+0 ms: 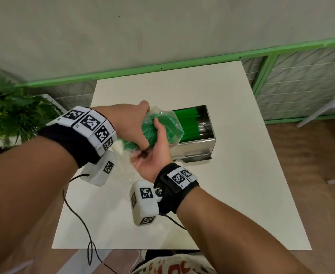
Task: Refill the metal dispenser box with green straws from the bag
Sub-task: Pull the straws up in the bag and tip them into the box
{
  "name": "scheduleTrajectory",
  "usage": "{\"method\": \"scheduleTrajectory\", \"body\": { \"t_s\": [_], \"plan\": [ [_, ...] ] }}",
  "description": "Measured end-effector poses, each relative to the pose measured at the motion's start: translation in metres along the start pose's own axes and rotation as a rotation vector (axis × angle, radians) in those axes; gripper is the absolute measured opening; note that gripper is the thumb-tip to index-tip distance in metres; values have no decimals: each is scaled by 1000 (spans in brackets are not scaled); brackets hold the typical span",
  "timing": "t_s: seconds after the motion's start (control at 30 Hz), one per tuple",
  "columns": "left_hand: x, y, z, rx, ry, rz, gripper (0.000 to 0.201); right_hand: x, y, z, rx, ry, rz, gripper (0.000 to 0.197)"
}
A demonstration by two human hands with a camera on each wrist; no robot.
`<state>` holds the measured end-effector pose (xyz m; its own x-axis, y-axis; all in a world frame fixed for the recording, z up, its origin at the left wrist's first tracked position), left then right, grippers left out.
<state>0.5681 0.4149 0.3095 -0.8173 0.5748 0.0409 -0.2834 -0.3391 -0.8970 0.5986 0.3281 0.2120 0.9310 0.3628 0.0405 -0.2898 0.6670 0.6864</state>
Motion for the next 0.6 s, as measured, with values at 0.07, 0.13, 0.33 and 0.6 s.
{"method": "scheduleTrajectory", "body": {
  "t_s": [0.07,0.13,0.33,0.6],
  "plan": [
    [-2,-1,-4,7,4,12,90,3,-2,-3,5,-6,-21,60],
    [-2,-3,-7,38,4,25,88,4,-3,-7,28,6,-46,60],
    [-2,-11,-8,74,19,73,71,5,-7,-11,66,51,-102,62],
    [-4,-11,-11,100,15,105,62,8,-4,-9,36,64,-131,62]
  ]
}}
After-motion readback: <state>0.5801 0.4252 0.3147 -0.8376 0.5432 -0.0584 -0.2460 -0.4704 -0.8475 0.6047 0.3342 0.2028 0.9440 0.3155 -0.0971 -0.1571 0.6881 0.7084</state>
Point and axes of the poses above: each hand's wrist, its own z-axis away from the middle knuckle, its own y-axis out of the palm, x = y × z, the point moved 3 cm from there along -z, towards the middle knuckle, and after that the axes turned 9 degrees about -x, right-handed, at the moved point
